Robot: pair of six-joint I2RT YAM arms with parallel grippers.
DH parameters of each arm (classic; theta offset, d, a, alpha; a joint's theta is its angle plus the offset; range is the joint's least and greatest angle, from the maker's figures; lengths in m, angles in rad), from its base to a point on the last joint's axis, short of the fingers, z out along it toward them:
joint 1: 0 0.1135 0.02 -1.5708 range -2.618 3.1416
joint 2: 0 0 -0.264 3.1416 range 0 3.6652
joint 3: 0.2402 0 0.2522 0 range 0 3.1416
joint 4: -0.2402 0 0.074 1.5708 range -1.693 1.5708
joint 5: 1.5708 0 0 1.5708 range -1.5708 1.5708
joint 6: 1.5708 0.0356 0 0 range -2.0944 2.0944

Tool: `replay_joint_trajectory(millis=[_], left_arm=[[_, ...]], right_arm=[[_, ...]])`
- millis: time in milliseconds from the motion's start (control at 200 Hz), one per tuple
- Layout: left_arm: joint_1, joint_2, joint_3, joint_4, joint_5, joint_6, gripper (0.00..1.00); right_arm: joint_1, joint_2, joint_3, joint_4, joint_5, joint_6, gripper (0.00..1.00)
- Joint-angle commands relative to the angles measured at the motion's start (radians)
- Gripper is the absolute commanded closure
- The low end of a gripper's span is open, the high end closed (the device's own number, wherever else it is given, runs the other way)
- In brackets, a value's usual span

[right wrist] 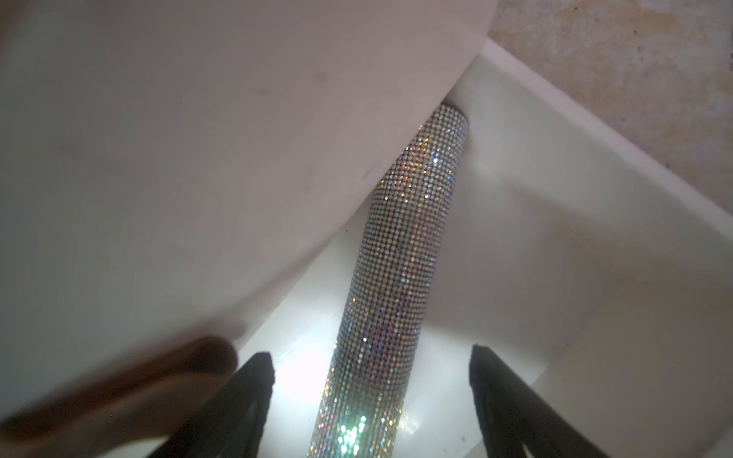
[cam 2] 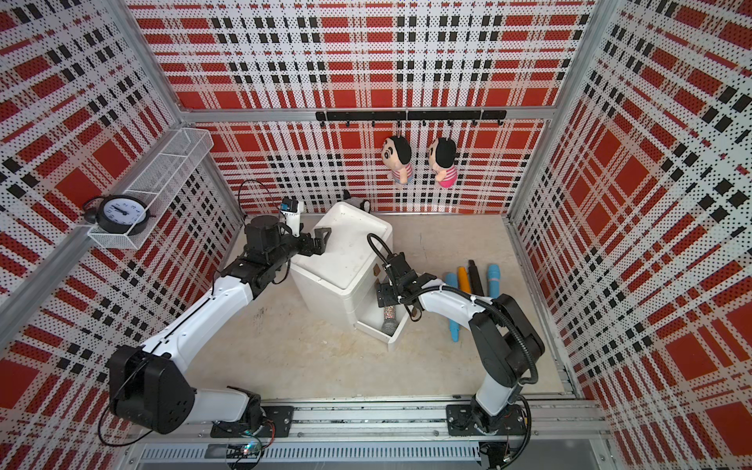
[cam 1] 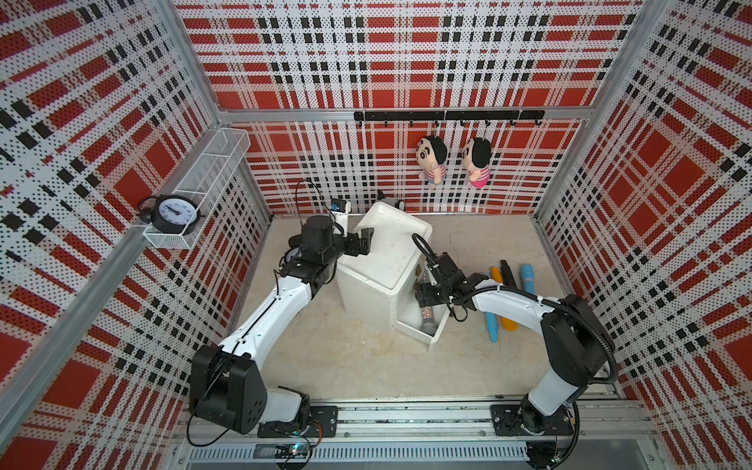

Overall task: Take the microphone out of the drawer
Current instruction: Pick up the microphone from the drawer.

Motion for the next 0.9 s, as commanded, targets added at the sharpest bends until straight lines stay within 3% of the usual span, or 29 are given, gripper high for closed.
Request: replay_joint_trajectory(millis=[0, 441, 897], left_arm=[[0.011, 0.01, -0.022, -0.072, 0.014, -0.013, 0.02], [0.024, 0.018, -0.009, -0.069, 0.038, -0.023, 0.02], [0.067, -0.011, -0.022, -0.065, 0.016, -0.021, 0.02]], right_arm=[[0.007, 0.044, 0.034, 0.001, 0.034, 0.012, 0.21], [0.009, 0.115, 0.076, 0.015, 0.048, 0.004, 0.33], [0.011, 0.243, 0.194, 0.025, -0.016, -0.032, 0.4]])
